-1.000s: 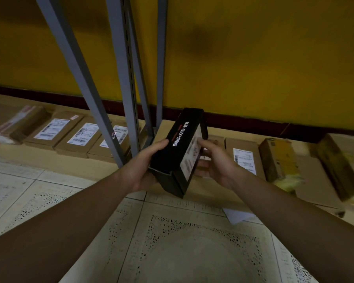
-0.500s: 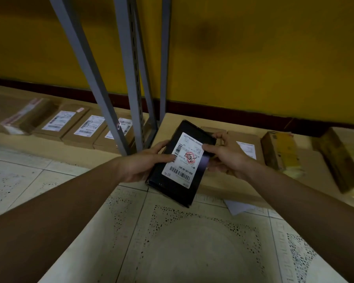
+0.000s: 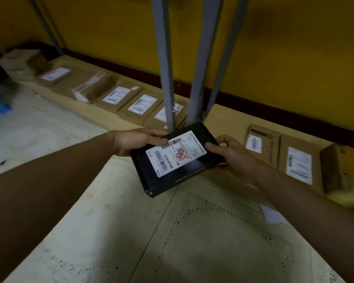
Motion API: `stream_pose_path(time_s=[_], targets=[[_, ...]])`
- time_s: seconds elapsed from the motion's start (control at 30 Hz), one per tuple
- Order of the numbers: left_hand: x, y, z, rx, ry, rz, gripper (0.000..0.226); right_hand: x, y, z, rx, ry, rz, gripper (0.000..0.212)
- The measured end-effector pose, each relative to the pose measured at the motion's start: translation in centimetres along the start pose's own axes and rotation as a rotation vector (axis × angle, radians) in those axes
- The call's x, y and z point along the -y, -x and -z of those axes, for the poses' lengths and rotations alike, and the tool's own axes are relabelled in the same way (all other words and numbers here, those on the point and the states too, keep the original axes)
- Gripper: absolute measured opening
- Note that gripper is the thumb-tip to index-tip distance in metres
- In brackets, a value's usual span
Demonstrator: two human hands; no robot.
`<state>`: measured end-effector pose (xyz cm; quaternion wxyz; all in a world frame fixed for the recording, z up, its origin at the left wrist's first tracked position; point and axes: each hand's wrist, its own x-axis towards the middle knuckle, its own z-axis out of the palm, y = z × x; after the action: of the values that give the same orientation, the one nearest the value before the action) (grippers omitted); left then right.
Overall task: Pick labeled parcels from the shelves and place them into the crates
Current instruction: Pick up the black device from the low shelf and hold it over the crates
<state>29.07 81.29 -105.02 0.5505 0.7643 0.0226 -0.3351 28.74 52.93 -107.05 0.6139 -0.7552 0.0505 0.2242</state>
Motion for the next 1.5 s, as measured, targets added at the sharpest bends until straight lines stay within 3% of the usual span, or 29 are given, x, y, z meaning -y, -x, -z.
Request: stream_pose_path(time_s=[0.1,0.23,0.37,0.47,0.57,0.67,0.8,0.97,1.27,1.5], targets=[[2.5,3.6,4.2,-0.195,0.041,-0.016,0.045,1.0,-1.2,-4.3,-0.038,-0.087,0.002,0.028],[7.3,10.5,7.5,-0.522,0.428,-0.007,0.033,4.9,-0.9,-12.2,0.047,-0.250,-0.042,0.034],[6.3,21.1,9.2,-0.740,0.778,-0.079,0.037,12.4,4.3,-19.5,0.171,-0.054,0.010,0.034],[2.6,32.1,11.5,-0.826,0.949,-0.077,0.040,20.7,9.7,-22.2,0.325,0.036,0.072,0.053],[-2.6,42.4,13.0,-0.903,0.915,-0.044,0.040,29.4,15.1,-23.5,0.417,0.152,0.156,0.065],[-9.6,51.3,12.9,-1.038,0.726,0.014,0.031,38.1,20.8,-24.3,0.484,0.190,0.240,0.066],[-17.9,62.7,12.1,-1.218,0.686,-0.011,0.009,49.5,27.9,-24.8,0.610,0.180,0.205,0.063],[-24.6,73.7,13.2,-1.297,0.790,-0.029,0.020,60.7,34.2,-27.5,0.717,0.202,0.215,0.061],[-27.5,85.6,22.9,-1.381,0.770,-0.075,0.015,70.7,37.5,-39.9,0.737,0.213,0.245,0.056],[-26.7,85.9,31.6,-1.504,0.809,-0.176,0.021,73.3,33.1,-48.5,0.713,0.101,0.206,0.046]])
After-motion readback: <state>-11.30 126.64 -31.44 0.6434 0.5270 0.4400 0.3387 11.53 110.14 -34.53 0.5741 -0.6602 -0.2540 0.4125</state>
